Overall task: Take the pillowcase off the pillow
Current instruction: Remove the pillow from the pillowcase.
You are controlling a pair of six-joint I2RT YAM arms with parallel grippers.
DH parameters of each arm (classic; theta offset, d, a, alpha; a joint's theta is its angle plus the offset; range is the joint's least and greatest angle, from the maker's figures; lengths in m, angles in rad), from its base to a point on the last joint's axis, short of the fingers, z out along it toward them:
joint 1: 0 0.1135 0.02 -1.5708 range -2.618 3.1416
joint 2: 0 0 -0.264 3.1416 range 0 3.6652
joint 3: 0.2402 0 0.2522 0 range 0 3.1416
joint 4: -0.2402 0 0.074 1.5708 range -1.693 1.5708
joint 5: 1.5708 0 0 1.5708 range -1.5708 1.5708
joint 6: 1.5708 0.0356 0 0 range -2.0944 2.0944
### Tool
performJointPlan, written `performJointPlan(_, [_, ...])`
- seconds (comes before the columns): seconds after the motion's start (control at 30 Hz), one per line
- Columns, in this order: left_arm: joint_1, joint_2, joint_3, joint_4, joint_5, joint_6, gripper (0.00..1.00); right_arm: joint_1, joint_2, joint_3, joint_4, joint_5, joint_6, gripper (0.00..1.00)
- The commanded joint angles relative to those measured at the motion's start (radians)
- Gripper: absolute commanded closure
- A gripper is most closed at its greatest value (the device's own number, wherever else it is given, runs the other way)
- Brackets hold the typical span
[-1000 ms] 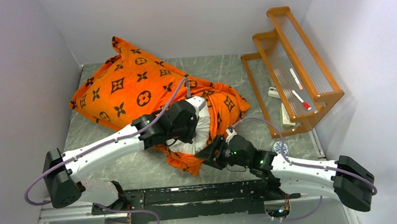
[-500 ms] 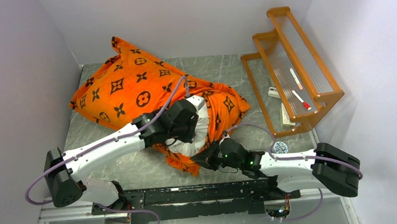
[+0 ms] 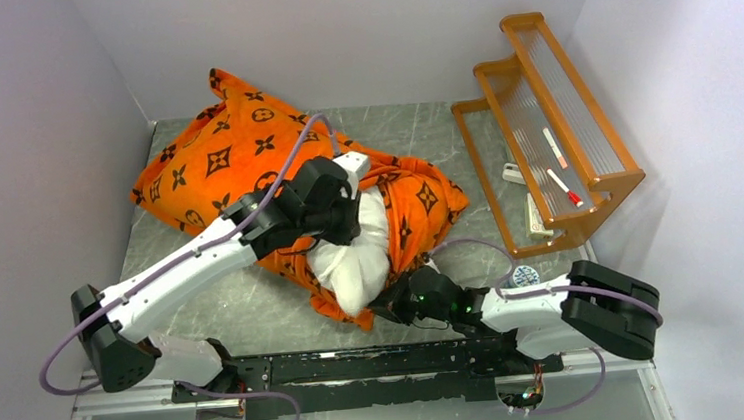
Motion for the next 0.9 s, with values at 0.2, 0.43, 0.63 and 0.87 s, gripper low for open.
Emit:
performJointPlan(0.2, [0.023,-0.336,-0.284,0.114,0.238,-0.001,0.17,0.015,-0.183,0.001,-0.332,0.16,-0.029,0.88])
performJointPlan(0.43, [-0.163,-0.445,-0.456,0.171,0.164,-0.202,0.03,0.01,-0.242,-0.027,-0.303,0.16,-0.017,0.88])
performJointPlan(0.63, [-0.39,-0.377,-0.547,0.28,-0.119,-0.435,0.03,0.011,-0.229,0.008,-0.312,0.149,-0.034,0.88])
performJointPlan(0.87, [-0.412,-0.372,-0.666,0.482,-0.338,-0.488,0.03,0.01,-0.199,0.021,-0.279,0.11,-0.048,0.88])
